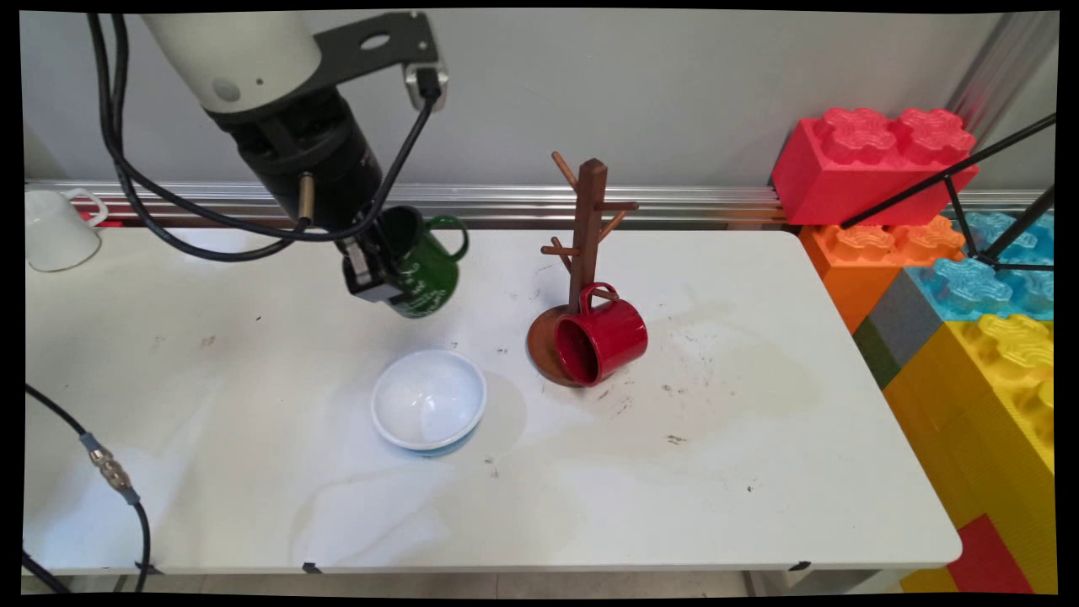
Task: Place the picked object on the table
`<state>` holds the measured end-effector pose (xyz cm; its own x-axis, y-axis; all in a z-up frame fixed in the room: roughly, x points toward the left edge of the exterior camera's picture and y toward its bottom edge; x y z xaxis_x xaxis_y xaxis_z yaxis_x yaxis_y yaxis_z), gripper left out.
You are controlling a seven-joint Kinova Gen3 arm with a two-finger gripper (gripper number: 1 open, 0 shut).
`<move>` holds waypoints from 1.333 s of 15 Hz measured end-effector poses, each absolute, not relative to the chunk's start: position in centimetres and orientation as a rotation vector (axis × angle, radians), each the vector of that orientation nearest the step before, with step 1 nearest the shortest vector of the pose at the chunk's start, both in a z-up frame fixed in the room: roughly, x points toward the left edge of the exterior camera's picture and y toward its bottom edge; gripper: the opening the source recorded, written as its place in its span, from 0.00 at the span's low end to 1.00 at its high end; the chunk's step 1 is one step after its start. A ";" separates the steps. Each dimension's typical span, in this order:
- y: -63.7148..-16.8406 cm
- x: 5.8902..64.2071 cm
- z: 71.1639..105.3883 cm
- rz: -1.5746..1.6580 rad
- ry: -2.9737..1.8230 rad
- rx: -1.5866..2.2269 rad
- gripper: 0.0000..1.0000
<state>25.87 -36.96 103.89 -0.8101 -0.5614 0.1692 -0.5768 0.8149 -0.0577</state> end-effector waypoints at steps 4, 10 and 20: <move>-38.9 28.1 101.9 0.207 -2.967 0.902 0.00; -42.5 29.9 98.5 0.248 -3.068 0.889 0.00; -46.8 32.0 92.0 0.163 -3.142 0.878 0.00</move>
<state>31.95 -46.78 91.96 -0.8482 -0.5213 -0.0936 -0.5088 0.8512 -0.1289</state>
